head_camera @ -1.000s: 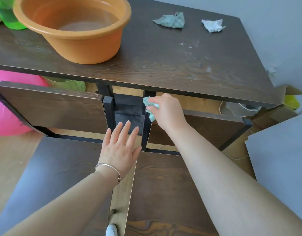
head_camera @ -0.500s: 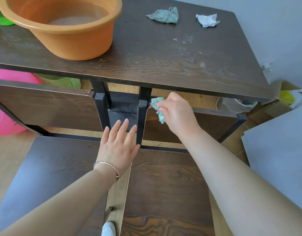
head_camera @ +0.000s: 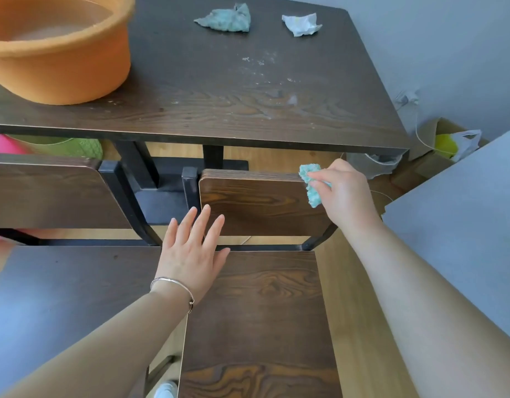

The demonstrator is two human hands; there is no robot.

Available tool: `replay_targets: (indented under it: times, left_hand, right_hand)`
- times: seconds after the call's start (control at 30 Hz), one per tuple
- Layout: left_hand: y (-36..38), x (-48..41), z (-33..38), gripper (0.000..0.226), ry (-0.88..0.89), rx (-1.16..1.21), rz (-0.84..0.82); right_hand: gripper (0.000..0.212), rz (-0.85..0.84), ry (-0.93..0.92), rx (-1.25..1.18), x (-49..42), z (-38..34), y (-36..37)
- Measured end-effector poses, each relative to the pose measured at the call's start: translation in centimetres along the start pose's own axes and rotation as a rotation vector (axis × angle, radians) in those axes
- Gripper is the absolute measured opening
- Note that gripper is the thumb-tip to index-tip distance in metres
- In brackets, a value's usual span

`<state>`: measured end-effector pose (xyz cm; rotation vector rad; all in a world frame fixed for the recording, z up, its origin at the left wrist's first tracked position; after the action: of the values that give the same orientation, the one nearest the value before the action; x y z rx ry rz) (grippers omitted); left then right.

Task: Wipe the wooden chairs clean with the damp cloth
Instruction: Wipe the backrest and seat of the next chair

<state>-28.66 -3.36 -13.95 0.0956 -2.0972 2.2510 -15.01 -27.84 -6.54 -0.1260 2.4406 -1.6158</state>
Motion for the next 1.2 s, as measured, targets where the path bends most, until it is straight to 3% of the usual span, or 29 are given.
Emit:
replay_targets:
  times: [0.27,0.8,0.9,1.03,1.2]
  left_hand:
    - [1.2,-1.2,3.3,0.060,0.040,0.019,0.037]
    - [5.2,-0.9,6.1,0.061,0.058,0.033,0.005]
    - [6.1,-0.5,6.2,0.060,0.061,0.037,-0.012]
    - [7.7,0.0,5.6,0.059,0.069,0.052,-0.008]
    - [10.4,1.2,4.3,0.060,0.094,0.035,-0.050]
  right_hand:
    - [0.024,0.064,0.121,0.029,0.5,7.0,-3.1]
    - [0.031,0.229,0.211,-0.221,4.1,8.3,-0.8]
    - [0.027,0.062,0.217,-0.232,6.6,8.7,2.9]
    - [0.024,-0.167,0.430,-0.404,11.5,9.8,8.9]
    - [0.025,-0.272,0.510,-0.382,16.6,11.5,15.0]
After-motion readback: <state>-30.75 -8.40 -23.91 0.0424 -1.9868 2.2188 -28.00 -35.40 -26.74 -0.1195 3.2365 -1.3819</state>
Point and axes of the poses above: each hand's wrist, its own x-axis away from the middle knuckle, its own y-axis out of the palm, z = x × y, the point moved 1 cm from there along -x, towards the middle knuckle
